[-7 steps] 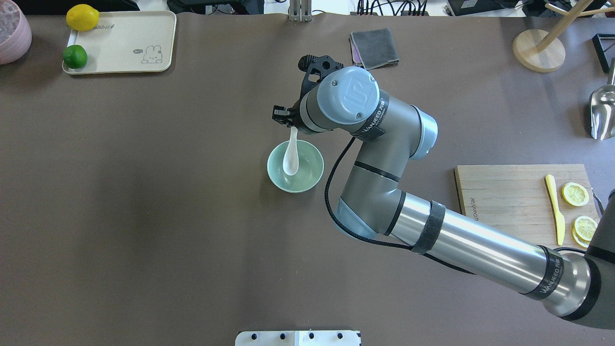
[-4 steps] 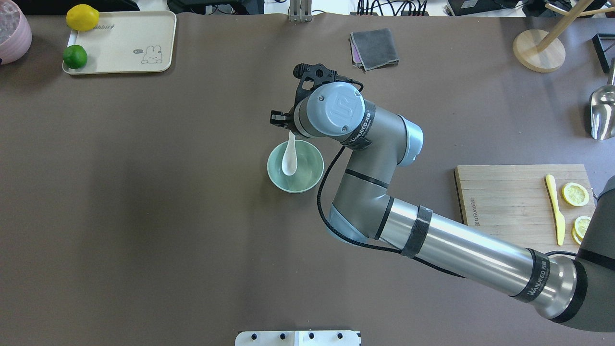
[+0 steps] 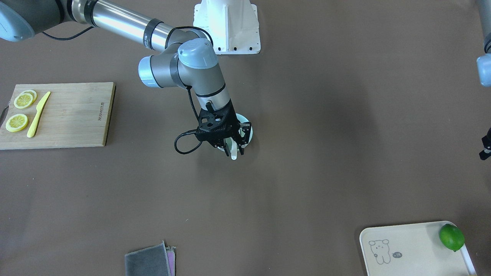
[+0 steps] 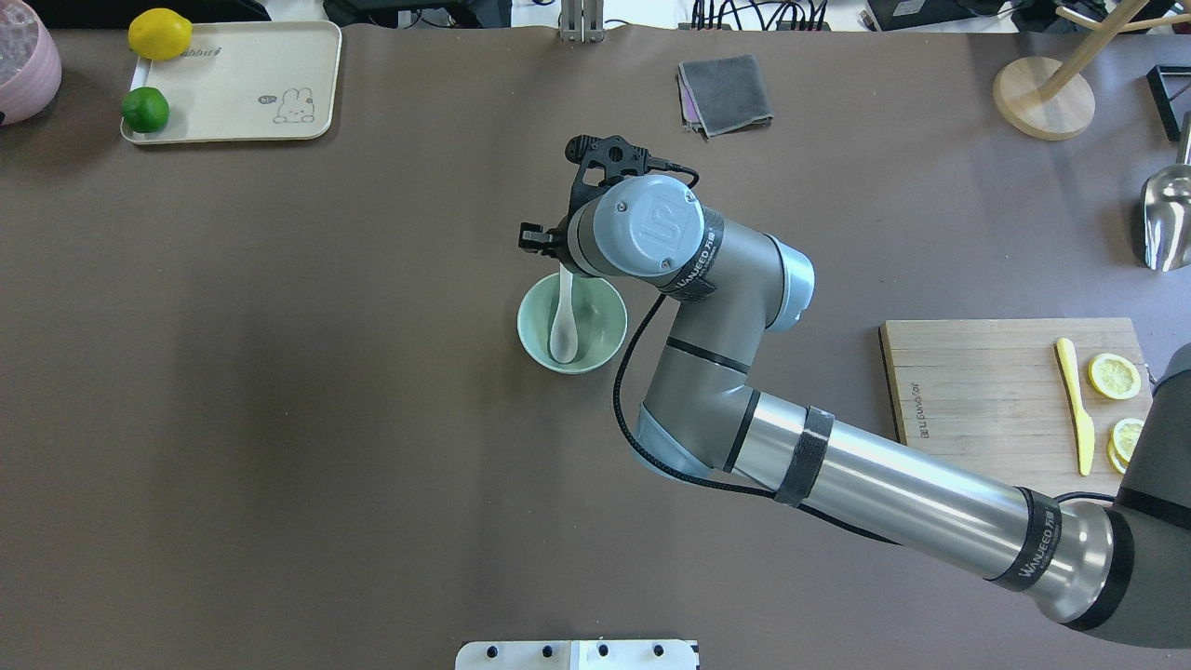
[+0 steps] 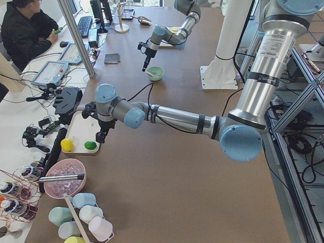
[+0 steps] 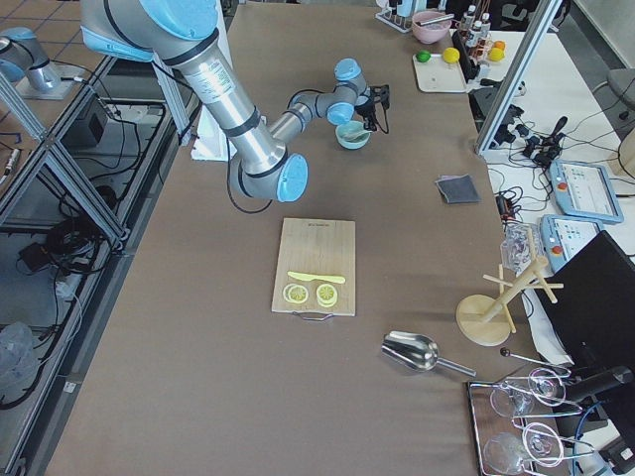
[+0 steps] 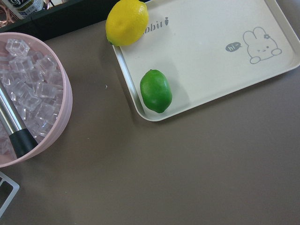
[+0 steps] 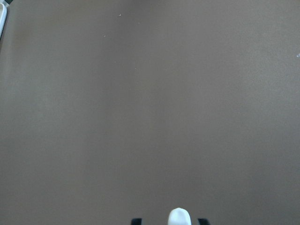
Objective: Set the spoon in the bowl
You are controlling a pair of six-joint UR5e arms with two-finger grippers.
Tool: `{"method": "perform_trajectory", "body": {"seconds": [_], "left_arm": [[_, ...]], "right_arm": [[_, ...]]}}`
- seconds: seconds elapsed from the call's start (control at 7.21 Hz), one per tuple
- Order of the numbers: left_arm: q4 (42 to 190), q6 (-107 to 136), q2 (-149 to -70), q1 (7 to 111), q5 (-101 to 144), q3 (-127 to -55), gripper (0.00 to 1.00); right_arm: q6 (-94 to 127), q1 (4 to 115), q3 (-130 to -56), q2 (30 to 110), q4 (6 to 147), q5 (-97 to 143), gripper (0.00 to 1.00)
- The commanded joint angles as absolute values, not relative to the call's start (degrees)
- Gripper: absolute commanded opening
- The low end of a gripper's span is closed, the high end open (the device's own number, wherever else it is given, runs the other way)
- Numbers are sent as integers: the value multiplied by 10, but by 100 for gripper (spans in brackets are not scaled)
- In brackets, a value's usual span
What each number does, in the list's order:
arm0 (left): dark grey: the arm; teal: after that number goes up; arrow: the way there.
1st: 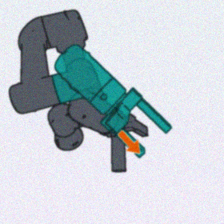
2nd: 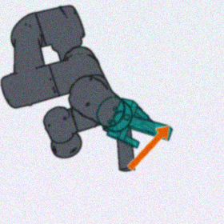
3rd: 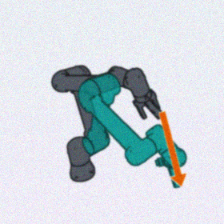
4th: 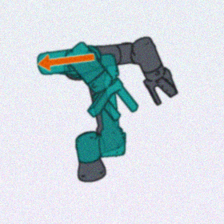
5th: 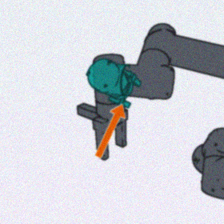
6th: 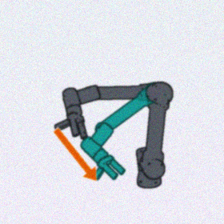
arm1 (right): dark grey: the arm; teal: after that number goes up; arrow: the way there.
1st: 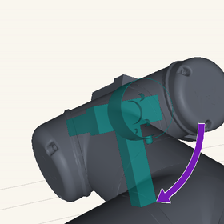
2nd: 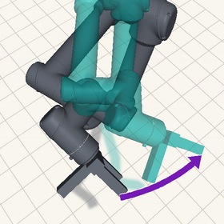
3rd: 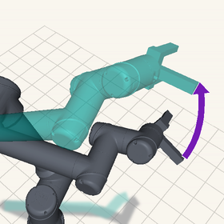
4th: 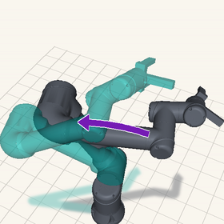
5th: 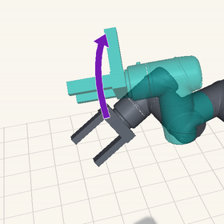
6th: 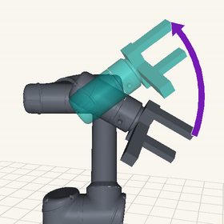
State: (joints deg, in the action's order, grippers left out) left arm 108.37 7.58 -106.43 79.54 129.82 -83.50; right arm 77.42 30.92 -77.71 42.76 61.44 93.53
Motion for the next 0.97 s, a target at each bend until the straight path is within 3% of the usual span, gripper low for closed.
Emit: {"method": "perform_trajectory", "body": {"seconds": [0.0,0.42,0.83], "left_arm": [[1085,77,-1063,795,1299,-843,98],[1187,75,-1015,791,1292,-857,98],[1289,78,-961,793,1292,-846,98]], "right_arm": [[773,334,-804,433,619,987,100],[642,469,-958,612,682,1165,100],[481,596,-982,738,689,1228,100]]}}
